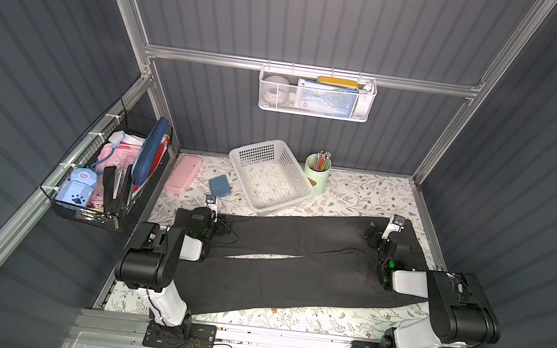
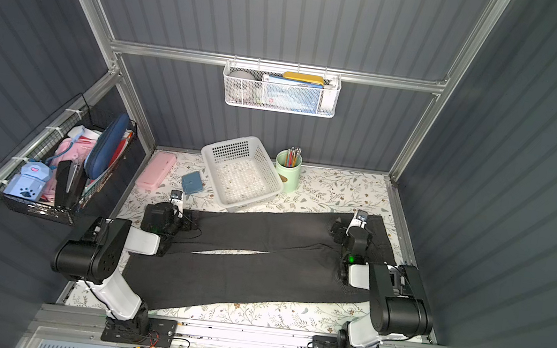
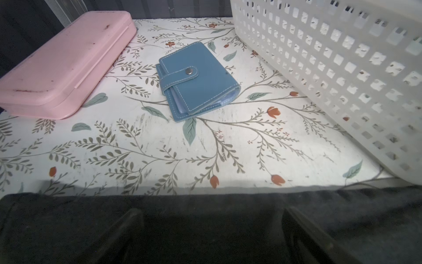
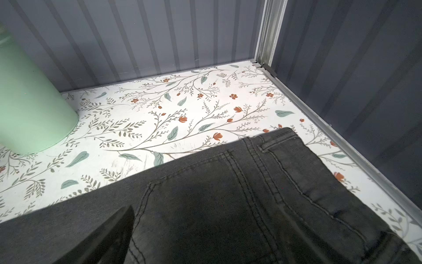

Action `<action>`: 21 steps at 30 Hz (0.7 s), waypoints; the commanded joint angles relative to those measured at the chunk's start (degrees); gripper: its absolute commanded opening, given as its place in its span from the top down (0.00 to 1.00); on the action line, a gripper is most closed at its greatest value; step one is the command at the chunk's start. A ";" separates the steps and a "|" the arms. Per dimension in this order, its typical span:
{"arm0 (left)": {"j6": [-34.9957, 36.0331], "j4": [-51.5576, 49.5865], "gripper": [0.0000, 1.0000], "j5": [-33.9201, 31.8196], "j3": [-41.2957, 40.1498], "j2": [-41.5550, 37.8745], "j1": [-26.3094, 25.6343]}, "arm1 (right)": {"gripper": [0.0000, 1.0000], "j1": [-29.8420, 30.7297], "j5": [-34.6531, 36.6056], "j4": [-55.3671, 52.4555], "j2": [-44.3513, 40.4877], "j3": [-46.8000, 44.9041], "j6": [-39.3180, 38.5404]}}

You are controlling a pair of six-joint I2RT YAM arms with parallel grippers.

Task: Roll up the long pants
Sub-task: Fold the long pant at the center of the board.

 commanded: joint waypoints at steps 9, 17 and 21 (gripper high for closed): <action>0.89 -0.24 0.01 0.87 0.74 0.28 0.19 | 0.01 -0.16 -0.49 1.10 0.69 -0.20 -0.39; -0.20 -1.97 0.01 -2.48 0.25 -3.45 0.18 | 0.07 -0.20 -3.96 -0.06 -0.54 0.42 -2.18; -6.48 -26.91 0.01 -10.81 6.72 -12.67 -0.01 | 0.01 1.39 -0.57 -23.73 -8.13 8.67 -1.43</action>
